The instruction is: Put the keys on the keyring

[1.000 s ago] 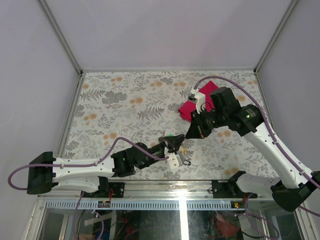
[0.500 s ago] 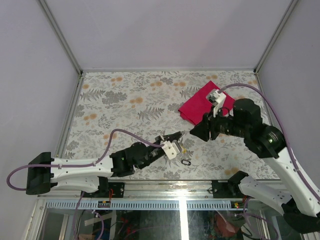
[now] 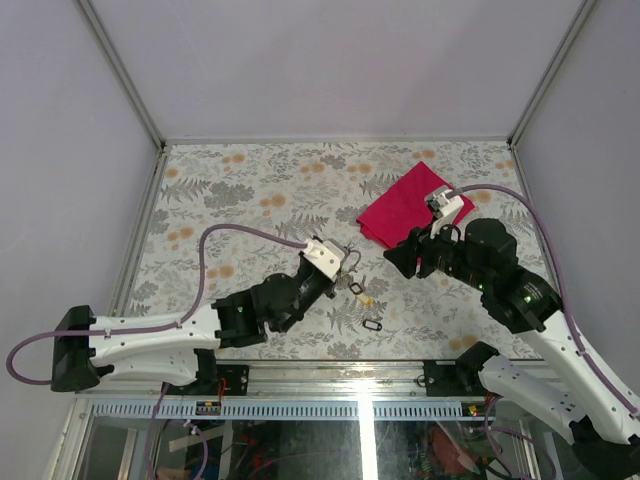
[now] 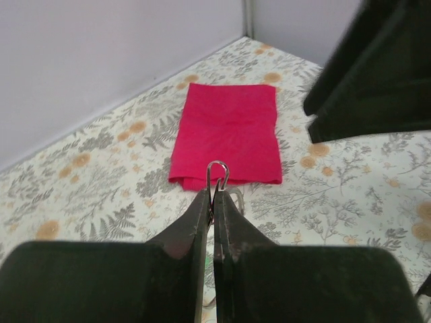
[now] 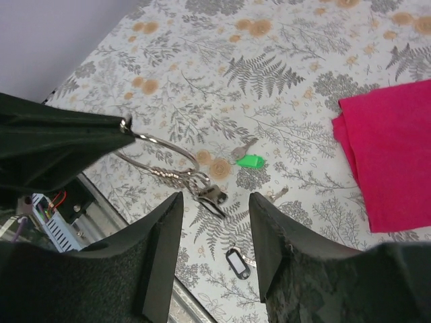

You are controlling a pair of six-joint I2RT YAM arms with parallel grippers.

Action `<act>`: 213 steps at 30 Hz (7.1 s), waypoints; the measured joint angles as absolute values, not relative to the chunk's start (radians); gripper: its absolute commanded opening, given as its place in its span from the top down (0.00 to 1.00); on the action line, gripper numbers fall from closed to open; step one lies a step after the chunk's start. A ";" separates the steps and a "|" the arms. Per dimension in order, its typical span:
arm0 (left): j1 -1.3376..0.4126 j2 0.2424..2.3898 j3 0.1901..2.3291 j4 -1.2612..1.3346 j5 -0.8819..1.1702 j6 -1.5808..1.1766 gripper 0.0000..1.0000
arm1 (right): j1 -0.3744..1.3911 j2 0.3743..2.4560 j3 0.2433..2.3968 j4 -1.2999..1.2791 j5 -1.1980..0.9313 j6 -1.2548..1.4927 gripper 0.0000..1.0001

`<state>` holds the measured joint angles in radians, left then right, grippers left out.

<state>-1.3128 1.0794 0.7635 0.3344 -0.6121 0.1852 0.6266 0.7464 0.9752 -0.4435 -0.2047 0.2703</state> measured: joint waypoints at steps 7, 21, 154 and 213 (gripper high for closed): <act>-1.154 1.057 0.823 0.154 -0.552 -0.025 1.00 | 0.627 0.772 0.876 -0.422 -0.137 0.343 0.44; -0.813 0.992 0.831 -0.104 -0.271 -0.271 1.00 | 0.627 1.023 0.817 -0.471 -0.089 0.452 0.48; -1.029 1.084 1.093 -0.299 -0.074 -0.108 1.00 | 0.748 0.639 0.568 0.240 -0.450 -0.314 1.00; -1.100 0.849 0.926 -0.154 -0.170 0.131 1.00 | 0.748 1.236 0.831 -0.438 0.035 0.308 0.59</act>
